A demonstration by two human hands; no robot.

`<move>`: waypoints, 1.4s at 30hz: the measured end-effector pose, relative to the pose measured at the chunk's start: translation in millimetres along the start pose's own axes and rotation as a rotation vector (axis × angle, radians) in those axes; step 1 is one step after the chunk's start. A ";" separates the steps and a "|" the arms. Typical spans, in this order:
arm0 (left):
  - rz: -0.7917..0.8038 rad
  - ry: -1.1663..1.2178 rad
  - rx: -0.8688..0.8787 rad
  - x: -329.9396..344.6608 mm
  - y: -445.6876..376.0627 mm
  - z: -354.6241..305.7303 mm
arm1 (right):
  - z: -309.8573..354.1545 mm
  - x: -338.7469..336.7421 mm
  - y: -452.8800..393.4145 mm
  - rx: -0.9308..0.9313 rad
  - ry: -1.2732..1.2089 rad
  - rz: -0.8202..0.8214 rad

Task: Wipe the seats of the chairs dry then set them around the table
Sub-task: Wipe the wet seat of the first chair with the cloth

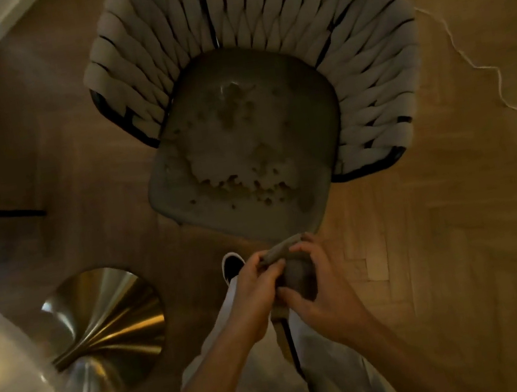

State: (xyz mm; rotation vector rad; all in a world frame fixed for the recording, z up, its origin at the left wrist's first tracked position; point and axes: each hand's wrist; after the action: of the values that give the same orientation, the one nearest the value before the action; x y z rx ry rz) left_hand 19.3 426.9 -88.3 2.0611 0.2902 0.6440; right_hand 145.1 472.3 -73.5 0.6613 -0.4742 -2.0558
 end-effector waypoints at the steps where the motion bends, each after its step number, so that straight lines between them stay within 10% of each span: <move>1: -0.006 0.021 -0.033 -0.6 -9.2 7.2 | -15.7 3.8 -4.0 0.016 -0.014 0.025; 17: 0.041 0.624 -0.010 3.0 -155.2 61.0 | -177.6 -4.3 -113.5 -0.166 -0.097 -0.087; 28: -0.739 0.247 0.199 -16.1 -202.6 77.4 | -242.5 -5.3 -147.0 -0.433 0.778 -0.042; 42: -0.743 0.115 0.238 -31.8 -220.7 85.5 | -249.2 -81.7 -186.5 -0.063 0.347 -0.555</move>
State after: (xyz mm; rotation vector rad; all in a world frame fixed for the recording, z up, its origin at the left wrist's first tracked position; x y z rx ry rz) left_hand 49.4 471.7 -320.9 1.9327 1.1760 0.2704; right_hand 215.9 619.7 -350.7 1.1849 -0.0172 -2.3794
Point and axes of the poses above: each hand's wrist, its own y-axis away from the middle knuckle, its own x-axis out of the palm, z = x × y, and after that the axes turned 12 degrees about z, right-handed
